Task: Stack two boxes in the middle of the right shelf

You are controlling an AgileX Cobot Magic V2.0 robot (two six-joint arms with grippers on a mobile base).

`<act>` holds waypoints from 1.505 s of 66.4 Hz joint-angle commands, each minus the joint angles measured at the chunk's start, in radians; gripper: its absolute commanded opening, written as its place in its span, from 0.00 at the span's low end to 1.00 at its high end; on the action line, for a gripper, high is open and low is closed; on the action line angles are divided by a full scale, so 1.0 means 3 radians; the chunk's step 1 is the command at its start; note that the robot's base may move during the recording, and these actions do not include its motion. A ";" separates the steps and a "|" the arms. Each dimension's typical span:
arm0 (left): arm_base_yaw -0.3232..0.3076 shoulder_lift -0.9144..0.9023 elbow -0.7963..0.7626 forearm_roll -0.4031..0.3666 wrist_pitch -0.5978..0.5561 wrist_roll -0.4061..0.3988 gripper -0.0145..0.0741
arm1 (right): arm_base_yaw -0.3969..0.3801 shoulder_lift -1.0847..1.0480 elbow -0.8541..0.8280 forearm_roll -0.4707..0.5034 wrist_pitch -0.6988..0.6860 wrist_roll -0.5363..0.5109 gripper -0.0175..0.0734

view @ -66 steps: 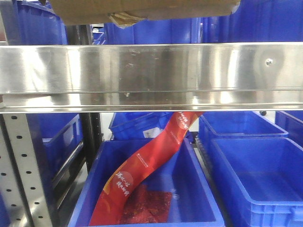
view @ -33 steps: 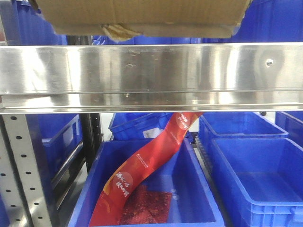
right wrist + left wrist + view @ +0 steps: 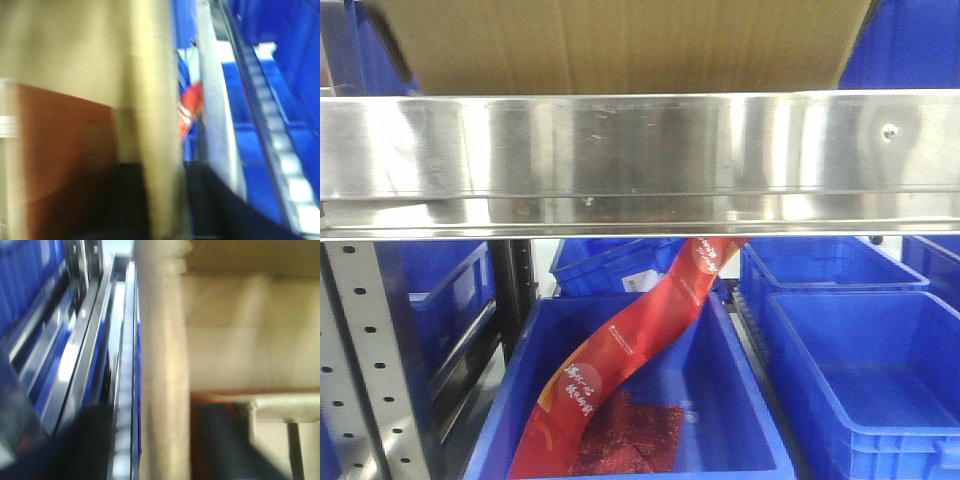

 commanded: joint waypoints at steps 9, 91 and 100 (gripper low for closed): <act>0.0010 -0.0028 -0.0035 0.0044 -0.0116 -0.0006 0.62 | -0.0008 0.0014 -0.0030 -0.0116 -0.0052 0.0006 0.64; -0.0094 -0.0943 0.1754 -0.1071 -0.1695 0.1300 0.04 | -0.0136 -0.0956 0.1628 0.0704 -0.1545 -0.1522 0.02; 0.0116 -0.1394 0.2543 -0.1371 -0.2099 0.1300 0.04 | -0.0309 -0.1359 0.2204 0.0703 -0.1839 -0.1399 0.02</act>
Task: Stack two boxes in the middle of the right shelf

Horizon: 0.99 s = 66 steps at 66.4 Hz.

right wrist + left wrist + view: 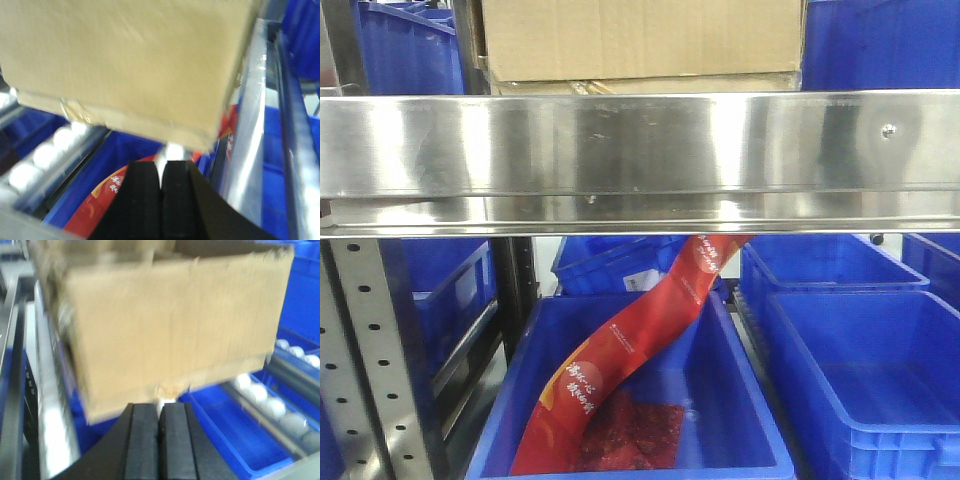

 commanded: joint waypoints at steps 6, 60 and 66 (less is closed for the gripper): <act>0.0329 -0.0616 0.0801 -0.0233 -0.0467 0.0012 0.04 | -0.0173 -0.0576 0.0596 0.0007 -0.0283 0.0055 0.02; 0.0569 -0.2896 0.1518 -0.0226 -0.0348 0.0012 0.04 | -0.0181 -0.2413 0.1115 0.0007 0.0037 0.0055 0.02; 0.0569 -0.2903 0.1518 -0.0226 -0.0348 0.0012 0.04 | -0.0208 -0.2413 0.1123 -0.0003 0.0044 0.0055 0.02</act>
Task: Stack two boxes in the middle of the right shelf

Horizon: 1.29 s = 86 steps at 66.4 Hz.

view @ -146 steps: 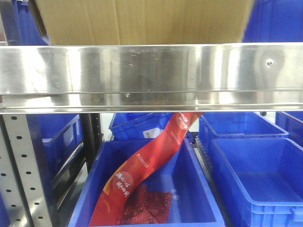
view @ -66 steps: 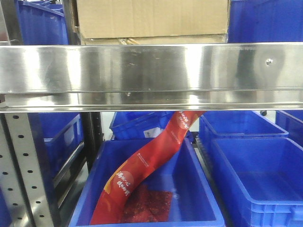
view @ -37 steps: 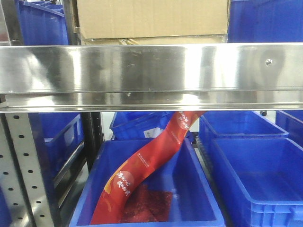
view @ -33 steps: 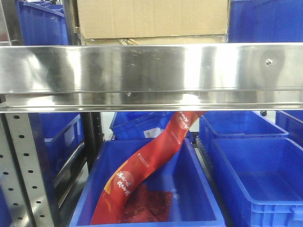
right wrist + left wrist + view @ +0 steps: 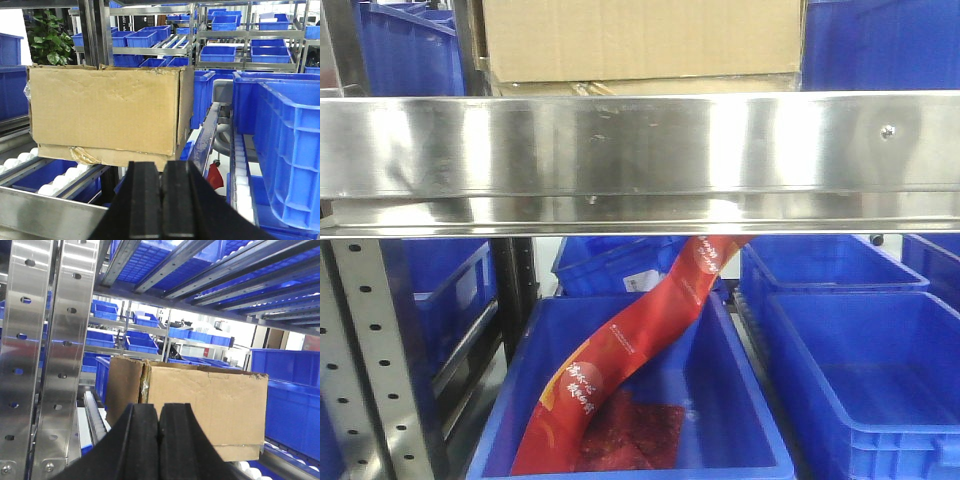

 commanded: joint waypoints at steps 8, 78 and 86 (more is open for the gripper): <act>0.0018 -0.0021 0.0006 -0.0026 -0.0062 0.0004 0.04 | -0.0264 -0.0168 0.0122 0.0081 0.0041 -0.0428 0.02; 0.0018 -0.0021 0.0006 -0.0026 -0.0062 0.0004 0.04 | -0.0997 -0.1306 0.1717 0.0799 -0.0541 -0.0845 0.02; 0.0018 -0.0021 0.0006 -0.0026 -0.0062 0.0004 0.04 | -0.0997 -0.1306 0.1717 0.0799 -0.0541 -0.0845 0.02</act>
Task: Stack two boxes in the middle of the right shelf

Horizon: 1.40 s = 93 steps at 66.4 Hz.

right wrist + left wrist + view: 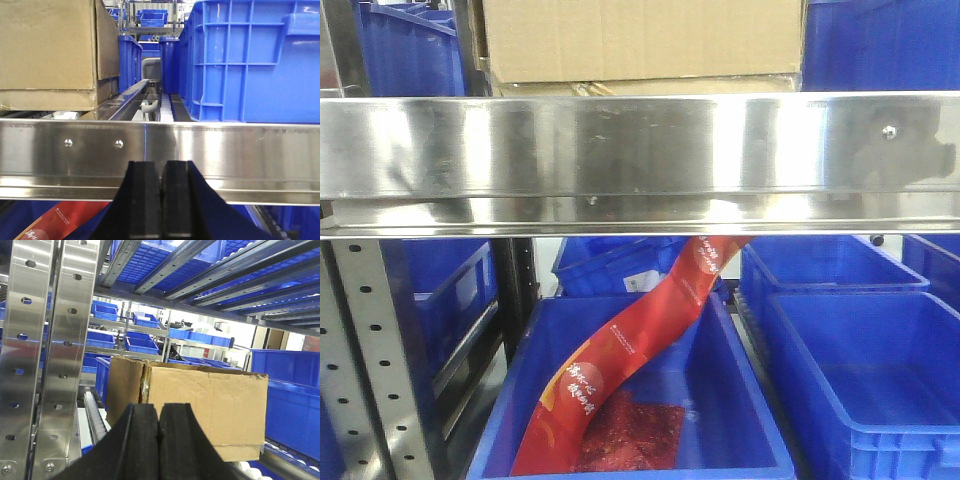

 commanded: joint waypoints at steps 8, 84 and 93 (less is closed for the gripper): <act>0.0018 -0.0013 -0.0002 -0.0026 -0.0062 0.0004 0.04 | 0.0000 -0.0015 0.0007 0.0022 -0.0054 -0.0017 0.02; 0.0743 -0.0897 0.1509 -0.0619 0.0038 0.1228 0.04 | 0.0000 -0.0015 0.0007 0.0022 -0.0054 -0.0017 0.02; 0.0743 -0.0897 0.1509 -0.0619 0.0038 0.1228 0.04 | 0.0000 -0.0015 0.0007 0.0022 -0.0054 -0.0017 0.02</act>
